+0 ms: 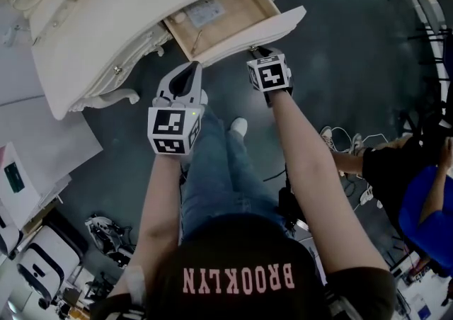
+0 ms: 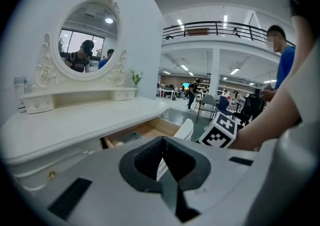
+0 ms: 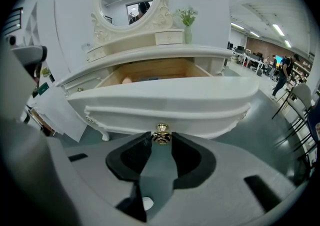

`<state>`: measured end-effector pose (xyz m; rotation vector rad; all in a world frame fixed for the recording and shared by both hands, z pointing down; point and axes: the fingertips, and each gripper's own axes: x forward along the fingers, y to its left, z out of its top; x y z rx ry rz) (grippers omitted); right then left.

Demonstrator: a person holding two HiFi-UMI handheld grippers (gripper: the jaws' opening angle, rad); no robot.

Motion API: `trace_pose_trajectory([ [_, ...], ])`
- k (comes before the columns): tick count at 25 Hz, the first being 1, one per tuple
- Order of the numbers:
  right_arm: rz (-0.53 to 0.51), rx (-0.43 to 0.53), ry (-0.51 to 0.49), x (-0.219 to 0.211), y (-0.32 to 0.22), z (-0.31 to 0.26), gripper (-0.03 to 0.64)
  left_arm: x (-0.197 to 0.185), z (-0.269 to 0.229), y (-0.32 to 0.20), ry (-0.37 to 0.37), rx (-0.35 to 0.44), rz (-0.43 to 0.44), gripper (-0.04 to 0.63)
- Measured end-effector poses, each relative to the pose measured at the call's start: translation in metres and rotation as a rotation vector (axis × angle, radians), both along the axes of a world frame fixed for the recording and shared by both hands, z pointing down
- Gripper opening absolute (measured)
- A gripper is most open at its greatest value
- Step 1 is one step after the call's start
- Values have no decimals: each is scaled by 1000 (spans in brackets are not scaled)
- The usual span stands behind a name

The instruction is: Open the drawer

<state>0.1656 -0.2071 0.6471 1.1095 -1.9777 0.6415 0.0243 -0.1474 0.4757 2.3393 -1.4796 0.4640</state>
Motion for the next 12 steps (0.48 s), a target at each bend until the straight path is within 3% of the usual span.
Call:
trace_pose_trajectory([
  [12,-2,6,-5,21,36,-2,113,31,2,32,2,2,28,5],
])
